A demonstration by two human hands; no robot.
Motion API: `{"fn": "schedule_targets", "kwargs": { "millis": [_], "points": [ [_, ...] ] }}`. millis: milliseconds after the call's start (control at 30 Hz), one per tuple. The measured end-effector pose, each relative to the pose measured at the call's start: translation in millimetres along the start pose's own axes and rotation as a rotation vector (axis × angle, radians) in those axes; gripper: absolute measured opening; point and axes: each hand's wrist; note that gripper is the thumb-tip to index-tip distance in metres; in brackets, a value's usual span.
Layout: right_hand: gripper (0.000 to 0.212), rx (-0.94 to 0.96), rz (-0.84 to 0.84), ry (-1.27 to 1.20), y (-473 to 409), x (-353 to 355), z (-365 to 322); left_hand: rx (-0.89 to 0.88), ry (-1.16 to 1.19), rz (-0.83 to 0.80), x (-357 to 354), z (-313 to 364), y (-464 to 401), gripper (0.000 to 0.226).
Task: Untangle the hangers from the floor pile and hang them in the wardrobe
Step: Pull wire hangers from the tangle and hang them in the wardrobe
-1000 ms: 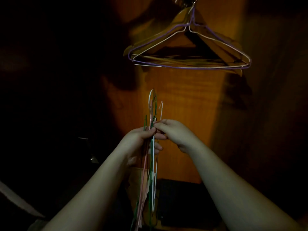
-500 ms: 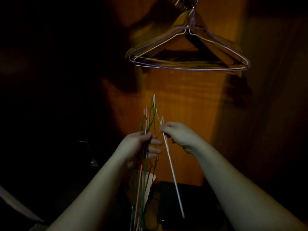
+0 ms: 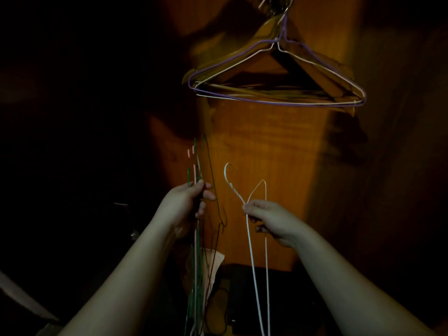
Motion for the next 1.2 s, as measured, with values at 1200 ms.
{"fn": "schedule_targets", "kwargs": {
  "millis": [1200],
  "points": [
    [0.027, 0.559, 0.692, 0.659, -31, 142, -176, -0.171, 0.132, 0.084, -25, 86, 1, 0.017]
  ]
}}
Point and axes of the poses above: each hand's wrist, its own y-axis away from the middle knuckle, its own x-axis out of the back of the hand, z = x × y, and after that the axes turned 6 degrees about x, right-handed
